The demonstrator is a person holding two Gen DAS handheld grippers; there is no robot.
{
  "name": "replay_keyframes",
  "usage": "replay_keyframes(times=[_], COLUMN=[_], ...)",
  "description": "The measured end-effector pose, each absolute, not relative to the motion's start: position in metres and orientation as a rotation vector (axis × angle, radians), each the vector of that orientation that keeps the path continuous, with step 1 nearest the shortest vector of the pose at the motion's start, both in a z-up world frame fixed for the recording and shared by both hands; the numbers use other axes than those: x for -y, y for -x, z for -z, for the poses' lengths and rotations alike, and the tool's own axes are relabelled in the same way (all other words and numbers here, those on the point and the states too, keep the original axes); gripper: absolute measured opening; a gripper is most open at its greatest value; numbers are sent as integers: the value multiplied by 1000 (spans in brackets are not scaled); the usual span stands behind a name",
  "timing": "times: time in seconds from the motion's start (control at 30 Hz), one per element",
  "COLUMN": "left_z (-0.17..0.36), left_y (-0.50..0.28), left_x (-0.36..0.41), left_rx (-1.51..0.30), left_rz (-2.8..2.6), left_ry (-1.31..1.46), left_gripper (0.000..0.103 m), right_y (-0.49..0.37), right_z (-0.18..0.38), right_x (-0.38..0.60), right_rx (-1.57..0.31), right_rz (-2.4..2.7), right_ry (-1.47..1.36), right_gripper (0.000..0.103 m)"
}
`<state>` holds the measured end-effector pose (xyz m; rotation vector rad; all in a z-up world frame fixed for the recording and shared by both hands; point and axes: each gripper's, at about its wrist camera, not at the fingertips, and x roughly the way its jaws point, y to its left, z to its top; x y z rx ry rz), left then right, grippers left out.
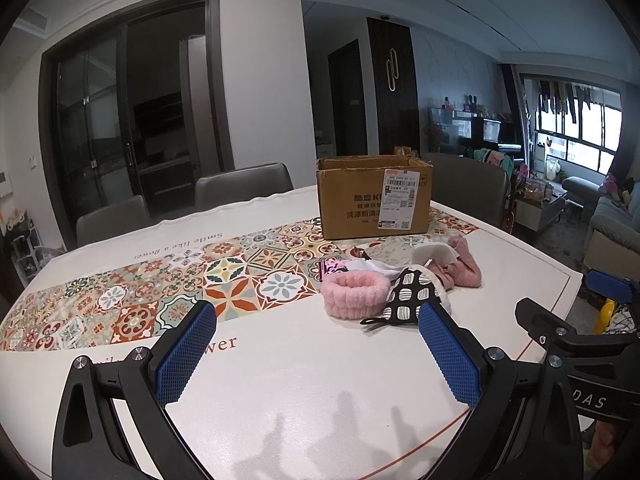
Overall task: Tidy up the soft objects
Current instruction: 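Grasp the pink headband with the left tool while the right tool grasps the polka-dot pouch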
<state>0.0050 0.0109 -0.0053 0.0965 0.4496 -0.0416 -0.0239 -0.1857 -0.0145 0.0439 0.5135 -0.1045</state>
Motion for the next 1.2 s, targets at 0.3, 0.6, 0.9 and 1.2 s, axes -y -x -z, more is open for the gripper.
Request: replay_keyframes(times=[0.3,0.6,0.9,1.2], left_z=[17,34,54,73], left_y=[-27,-61,-97,-128], left_x=[-21,-20,-19,-18], left_rx=[-464,-526,-594,-624], left_rz=[46,97,158,235], left_ry=[-114,-119,-111,-141], left_gripper=[100,95,91,91], right_y=[-3,-42,-77,-109], right_z=[21,36,55,68], right_x=[172,169,167,161], right_rx=[-547,-621,-712,-773], right_rz=[42,-21,-67,-92], right_ry=[-10,-25,-25,-28], right_gripper=[89,72,60,53])
